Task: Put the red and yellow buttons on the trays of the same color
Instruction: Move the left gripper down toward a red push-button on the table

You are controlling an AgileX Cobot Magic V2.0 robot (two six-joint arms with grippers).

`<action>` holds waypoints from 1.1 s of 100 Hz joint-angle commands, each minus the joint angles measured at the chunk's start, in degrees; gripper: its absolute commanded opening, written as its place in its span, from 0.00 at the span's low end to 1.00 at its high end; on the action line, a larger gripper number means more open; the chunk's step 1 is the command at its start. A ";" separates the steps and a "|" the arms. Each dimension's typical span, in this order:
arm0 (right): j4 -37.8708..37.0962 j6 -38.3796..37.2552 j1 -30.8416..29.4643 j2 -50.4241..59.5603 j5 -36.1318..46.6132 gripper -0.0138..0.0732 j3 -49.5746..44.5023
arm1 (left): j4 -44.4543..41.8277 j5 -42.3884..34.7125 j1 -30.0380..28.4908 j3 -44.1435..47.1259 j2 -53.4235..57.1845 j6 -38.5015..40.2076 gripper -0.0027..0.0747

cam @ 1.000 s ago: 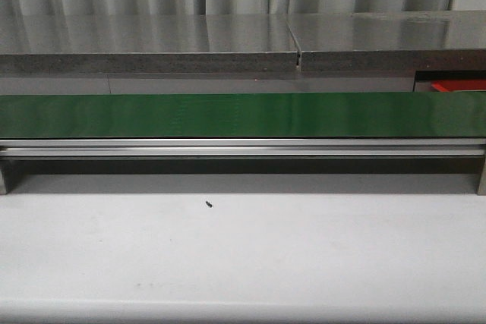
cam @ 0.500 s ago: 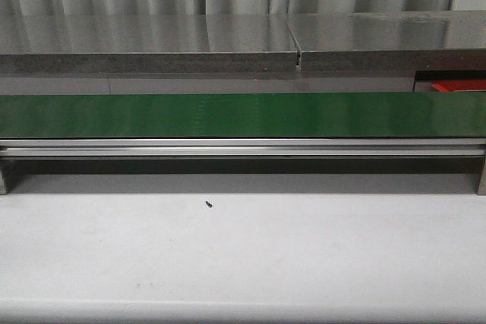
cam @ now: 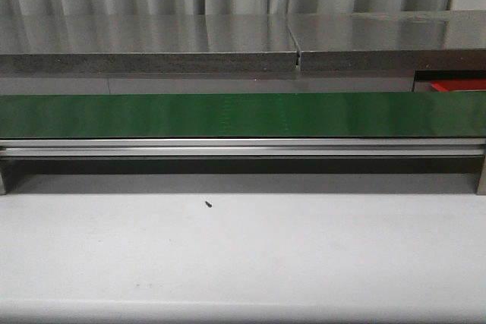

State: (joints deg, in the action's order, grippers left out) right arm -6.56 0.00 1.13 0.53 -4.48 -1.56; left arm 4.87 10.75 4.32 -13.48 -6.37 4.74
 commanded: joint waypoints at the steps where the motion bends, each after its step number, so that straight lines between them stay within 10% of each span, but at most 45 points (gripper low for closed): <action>1: 0.06 0.00 0.12 0.73 4.93 0.02 0.03 | 0.77 6.72 0.01 -7.93 -6.42 0.17 0.01; 29: 0.06 0.00 0.12 0.73 4.93 0.02 0.03 | -0.78 29.34 0.01 -28.01 -27.89 0.17 0.01; 92: 0.06 0.00 0.12 0.73 4.93 0.02 0.03 | -2.98 27.84 0.01 -30.21 -44.99 0.17 0.02; 110: 0.06 0.00 0.12 0.73 4.93 0.02 0.03 | -2.98 28.08 0.01 -30.21 -44.99 0.17 0.24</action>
State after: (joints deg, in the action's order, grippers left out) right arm -6.56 0.00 1.13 0.53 -4.48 -1.56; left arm 1.88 42.11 4.32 -41.62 -51.53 4.74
